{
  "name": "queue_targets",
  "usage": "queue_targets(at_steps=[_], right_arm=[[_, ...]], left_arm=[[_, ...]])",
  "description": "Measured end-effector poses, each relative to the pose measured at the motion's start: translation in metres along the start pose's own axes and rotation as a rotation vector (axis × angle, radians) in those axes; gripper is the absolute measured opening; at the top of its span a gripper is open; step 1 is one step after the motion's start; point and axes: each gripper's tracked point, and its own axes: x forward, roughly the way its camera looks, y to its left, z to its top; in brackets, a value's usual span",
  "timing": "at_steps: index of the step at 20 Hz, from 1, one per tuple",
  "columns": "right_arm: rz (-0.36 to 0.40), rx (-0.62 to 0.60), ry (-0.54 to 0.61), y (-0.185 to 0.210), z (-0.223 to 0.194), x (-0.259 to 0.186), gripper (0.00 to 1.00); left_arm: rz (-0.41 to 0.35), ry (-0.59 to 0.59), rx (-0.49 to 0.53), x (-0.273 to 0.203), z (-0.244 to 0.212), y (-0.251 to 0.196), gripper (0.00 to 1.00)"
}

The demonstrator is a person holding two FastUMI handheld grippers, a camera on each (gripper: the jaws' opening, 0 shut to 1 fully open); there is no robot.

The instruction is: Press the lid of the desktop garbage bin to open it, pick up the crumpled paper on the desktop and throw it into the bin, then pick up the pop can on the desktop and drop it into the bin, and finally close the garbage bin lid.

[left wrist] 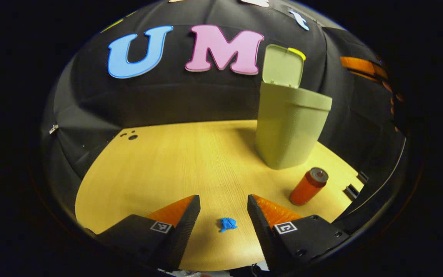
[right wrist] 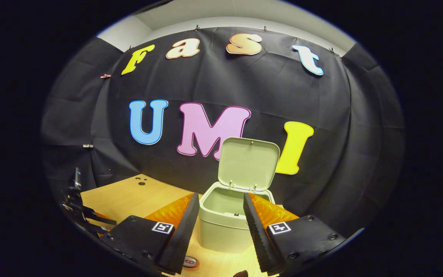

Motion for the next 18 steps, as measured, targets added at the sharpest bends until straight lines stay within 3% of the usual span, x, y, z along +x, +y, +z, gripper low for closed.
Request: queue_targets(at_steps=[6, 12, 14, 18], right_arm=[[0.003, -0.008, 0.054, -0.009, -0.019, -0.009, 0.74], [-0.016, -0.005, 0.079, -0.024, -0.028, -0.018, 0.74], [-0.019, 0.001, 0.089, -0.027, -0.032, -0.02, 0.74], [-0.022, 0.007, 0.097, -0.028, -0.036, -0.021, 0.74]], left_arm=[[-0.039, 0.126, 0.037, 0.038, -0.043, -0.013, 0.73], [-0.017, 0.242, 0.089, 0.059, -0.079, -0.012, 0.51], [-0.01, 0.264, 0.108, 0.059, -0.085, -0.011, 0.36], [-0.028, 0.247, 0.089, 0.057, -0.077, -0.013, 0.31]])
